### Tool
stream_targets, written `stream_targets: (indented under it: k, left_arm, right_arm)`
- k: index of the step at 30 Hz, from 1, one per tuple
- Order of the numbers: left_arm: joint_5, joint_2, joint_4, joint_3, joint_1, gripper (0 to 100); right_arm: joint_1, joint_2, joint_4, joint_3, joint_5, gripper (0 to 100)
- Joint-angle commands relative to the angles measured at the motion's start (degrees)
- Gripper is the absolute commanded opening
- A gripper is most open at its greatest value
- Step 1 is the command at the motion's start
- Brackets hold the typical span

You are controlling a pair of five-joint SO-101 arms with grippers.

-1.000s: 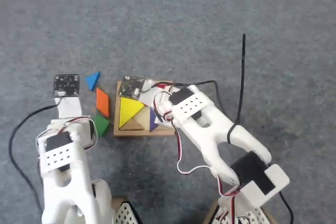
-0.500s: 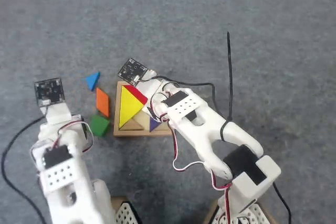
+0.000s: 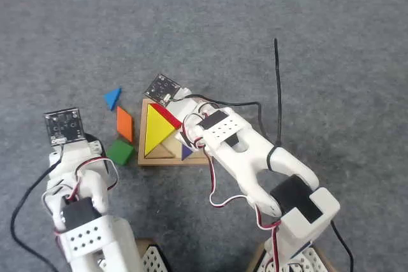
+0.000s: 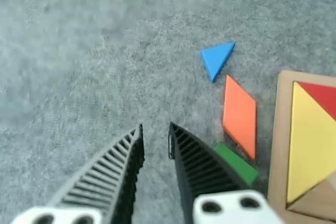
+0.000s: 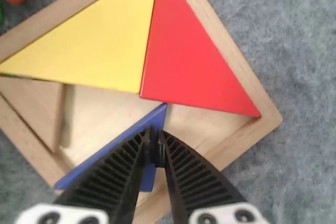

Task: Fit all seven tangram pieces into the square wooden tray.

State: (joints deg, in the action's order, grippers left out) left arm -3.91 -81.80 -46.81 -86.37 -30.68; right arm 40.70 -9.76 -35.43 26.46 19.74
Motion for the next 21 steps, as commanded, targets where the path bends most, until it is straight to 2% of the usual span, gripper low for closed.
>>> stream_targets:
  k: [1, 6, 16, 21]
  left_arm:
    - [0.5, -1.4, -0.3, 0.6, 0.4, 8]
    - [0.5, -1.4, -0.3, 0.6, 0.4, 8]
    - [0.5, -1.4, -0.3, 0.6, 0.4, 8]
    - [0.5, -1.4, -0.2, 0.6, 0.4, 8]
  right_arm:
    - [-0.4, 0.7, -2.4, -1.1, 0.0, 0.9]
    - [-0.5, -1.5, -6.1, -3.6, 3.3, 0.9]
    - [-4.4, -5.8, -27.6, -19.3, 3.4, 0.9]
    - [-2.0, -4.8, -26.2, -19.3, 3.1, 0.9]
